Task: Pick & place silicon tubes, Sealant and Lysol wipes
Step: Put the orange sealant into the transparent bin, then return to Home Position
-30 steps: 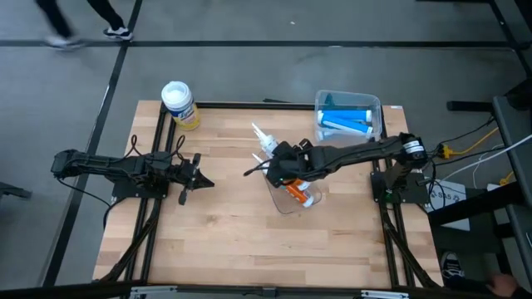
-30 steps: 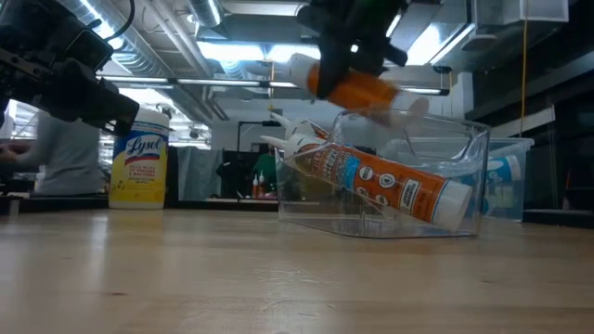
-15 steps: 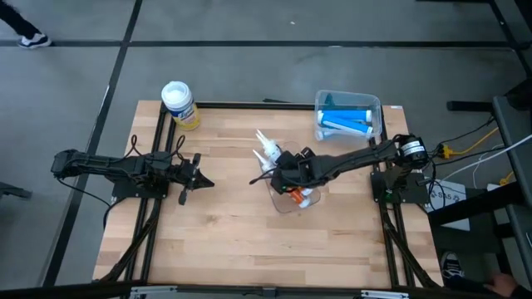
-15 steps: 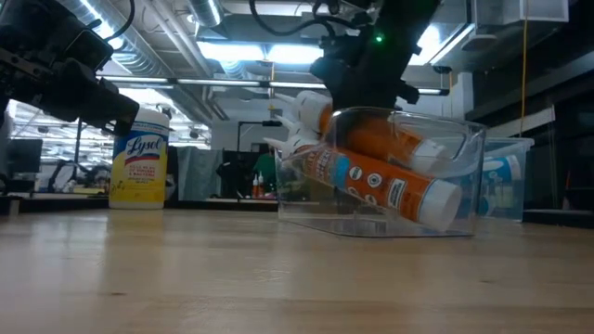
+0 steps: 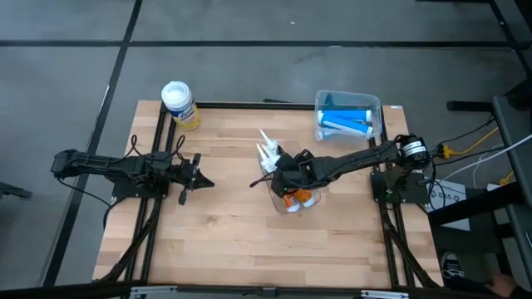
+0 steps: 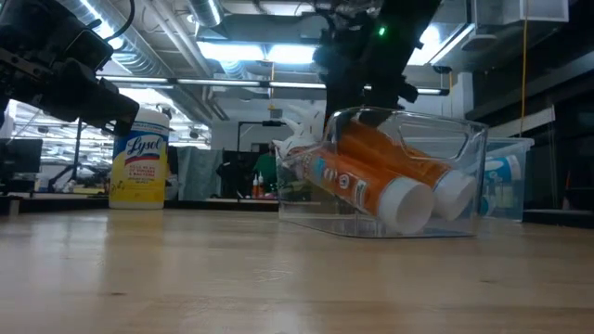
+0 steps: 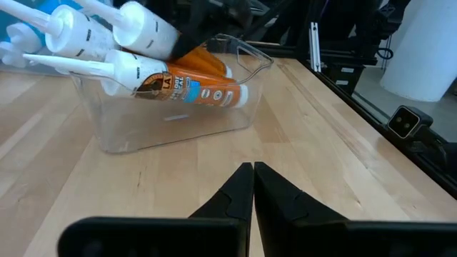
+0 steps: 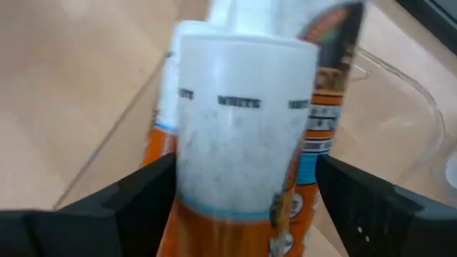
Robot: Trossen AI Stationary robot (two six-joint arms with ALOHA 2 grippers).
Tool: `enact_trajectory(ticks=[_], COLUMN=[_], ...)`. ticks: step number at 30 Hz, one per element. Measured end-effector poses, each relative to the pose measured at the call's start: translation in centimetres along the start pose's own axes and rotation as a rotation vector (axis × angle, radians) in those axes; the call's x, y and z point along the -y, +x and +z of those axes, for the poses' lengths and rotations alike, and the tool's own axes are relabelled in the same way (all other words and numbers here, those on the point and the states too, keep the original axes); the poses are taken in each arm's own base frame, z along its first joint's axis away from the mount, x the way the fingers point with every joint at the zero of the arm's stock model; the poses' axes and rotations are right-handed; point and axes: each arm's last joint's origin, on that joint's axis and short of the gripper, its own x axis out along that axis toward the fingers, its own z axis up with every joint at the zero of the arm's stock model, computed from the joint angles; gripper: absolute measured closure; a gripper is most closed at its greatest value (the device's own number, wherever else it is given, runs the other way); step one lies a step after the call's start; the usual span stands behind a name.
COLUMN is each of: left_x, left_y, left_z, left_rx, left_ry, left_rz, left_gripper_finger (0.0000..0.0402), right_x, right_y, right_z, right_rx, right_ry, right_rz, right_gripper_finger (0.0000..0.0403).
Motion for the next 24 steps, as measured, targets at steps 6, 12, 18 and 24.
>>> enact_trajectory(ticks=[6,12,18,24], left_x=[0.0,0.0,0.0,0.0], left_y=[0.0,0.0,0.0,0.0], left_z=[0.0,0.0,0.0,0.0], left_rx=[0.0,0.0,0.0,0.0], left_ry=[0.0,0.0,0.0,0.0], left_rz=[0.0,0.0,0.0,0.0], left_gripper_finger=[0.039,0.0393,0.0389,0.0393], right_x=[-0.3,0.2,0.4,-0.3], right_y=[-2.8,-7.1,-12.1,-16.5], right_z=[0.1,0.3,-0.3,-3.4], right_rx=[0.001,0.02,0.102,0.278], right_ry=[-0.079,-0.053,-0.035,-0.335], right_rz=[0.141,0.306,0.466,0.626], right_gripper_finger=[0.0073,0.0072,0.0072,0.0072])
